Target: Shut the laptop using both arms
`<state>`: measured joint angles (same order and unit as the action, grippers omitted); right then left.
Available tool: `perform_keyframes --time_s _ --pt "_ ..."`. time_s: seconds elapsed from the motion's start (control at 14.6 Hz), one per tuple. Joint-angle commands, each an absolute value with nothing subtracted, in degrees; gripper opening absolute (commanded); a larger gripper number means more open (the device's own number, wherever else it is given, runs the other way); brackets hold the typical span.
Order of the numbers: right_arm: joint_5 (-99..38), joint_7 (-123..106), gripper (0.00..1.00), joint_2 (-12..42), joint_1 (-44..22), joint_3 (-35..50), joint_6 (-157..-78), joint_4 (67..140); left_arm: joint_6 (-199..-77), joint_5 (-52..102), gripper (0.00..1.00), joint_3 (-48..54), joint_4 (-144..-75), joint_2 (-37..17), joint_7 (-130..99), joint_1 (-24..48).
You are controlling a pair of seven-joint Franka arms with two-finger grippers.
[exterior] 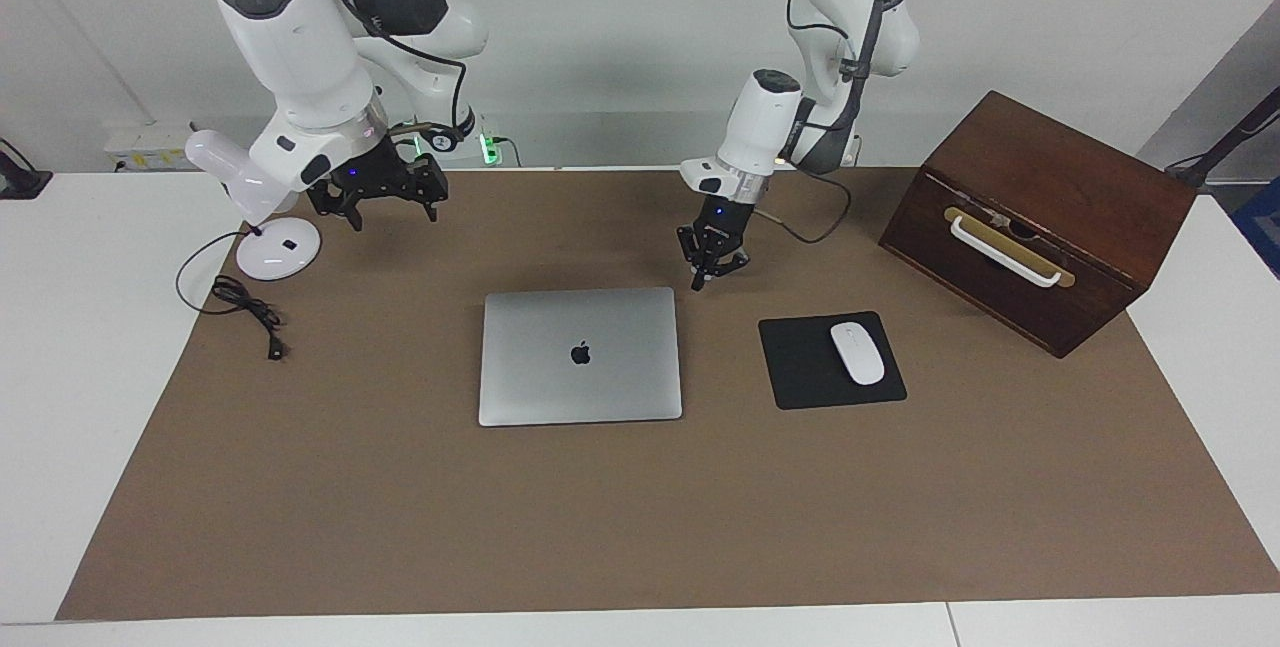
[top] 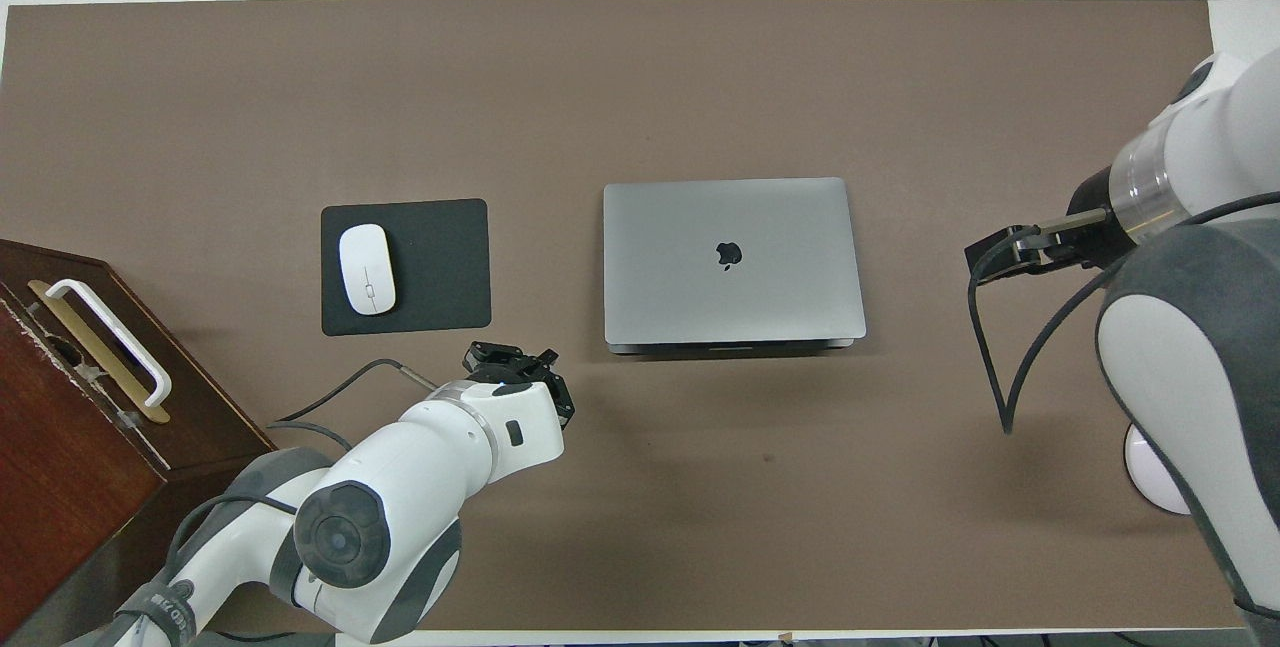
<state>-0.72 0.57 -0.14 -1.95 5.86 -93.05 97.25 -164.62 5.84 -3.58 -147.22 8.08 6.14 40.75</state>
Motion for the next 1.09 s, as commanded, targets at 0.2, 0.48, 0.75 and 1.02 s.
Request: perform_keyframes --time_s 0.2,0.48,0.75,1.02 --pt "-1.4 -0.5 1.0 -1.3 -2.0 4.7 -94.1 98.3 -146.1 6.1 0.0 -4.0 -141.6 13.8 6.4 36.0" --pt "-0.4 -0.5 1.0 -2.0 -2.5 4.5 -92.5 98.7 -129.7 4.8 0.0 -4.0 -133.2 16.2 8.9 29.3" --pt "-0.4 -0.6 1.0 -1.8 -2.1 4.6 -92.6 98.6 -118.8 3.7 0.0 -4.0 -125.7 17.0 15.1 22.9" --pt "-1.2 -0.6 1.0 -1.8 -0.5 4.6 -93.1 98.5 -111.5 3.3 0.0 -4.0 -120.3 17.0 21.9 17.7"
